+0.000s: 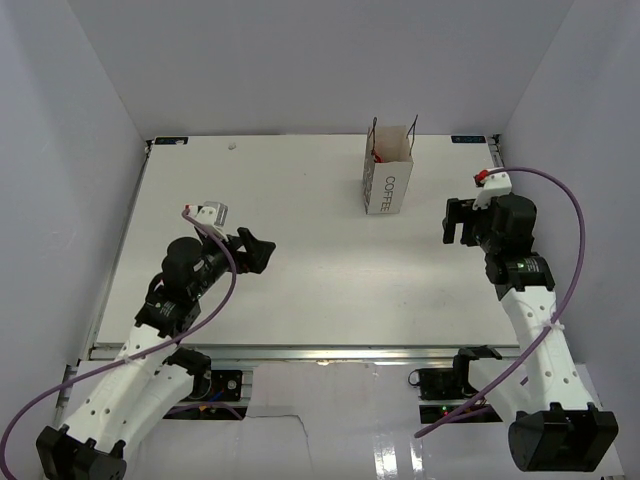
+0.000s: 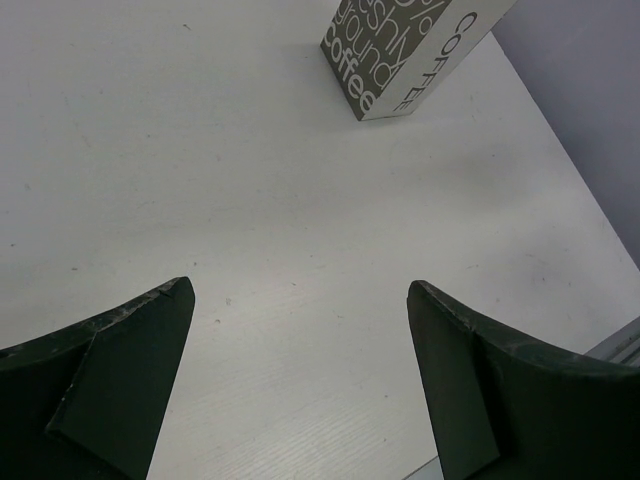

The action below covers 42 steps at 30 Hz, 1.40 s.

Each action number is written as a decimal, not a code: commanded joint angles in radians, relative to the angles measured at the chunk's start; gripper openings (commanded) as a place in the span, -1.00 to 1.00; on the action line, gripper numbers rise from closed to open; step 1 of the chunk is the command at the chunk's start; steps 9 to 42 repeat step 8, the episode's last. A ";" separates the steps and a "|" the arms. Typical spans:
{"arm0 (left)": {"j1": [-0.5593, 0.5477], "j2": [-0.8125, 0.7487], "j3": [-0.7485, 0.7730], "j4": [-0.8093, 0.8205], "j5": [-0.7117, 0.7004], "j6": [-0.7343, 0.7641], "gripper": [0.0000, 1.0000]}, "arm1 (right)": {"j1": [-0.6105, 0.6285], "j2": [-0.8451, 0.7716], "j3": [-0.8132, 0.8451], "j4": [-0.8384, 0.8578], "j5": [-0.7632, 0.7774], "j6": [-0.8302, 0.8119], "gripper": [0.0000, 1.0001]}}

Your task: Place the snacks into the paper bag

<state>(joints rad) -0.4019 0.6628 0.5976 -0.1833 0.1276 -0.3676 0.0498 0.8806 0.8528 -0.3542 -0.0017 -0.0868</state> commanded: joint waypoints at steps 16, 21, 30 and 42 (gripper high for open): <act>0.003 -0.069 0.041 -0.085 -0.043 0.010 0.96 | -0.030 0.018 0.057 0.006 -0.044 0.079 0.80; 0.003 -0.069 0.041 -0.085 -0.043 0.010 0.96 | -0.030 0.018 0.057 0.006 -0.044 0.079 0.80; 0.003 -0.069 0.041 -0.085 -0.043 0.010 0.96 | -0.030 0.018 0.057 0.006 -0.044 0.079 0.80; 0.003 -0.069 0.041 -0.085 -0.043 0.010 0.96 | -0.030 0.018 0.057 0.006 -0.044 0.079 0.80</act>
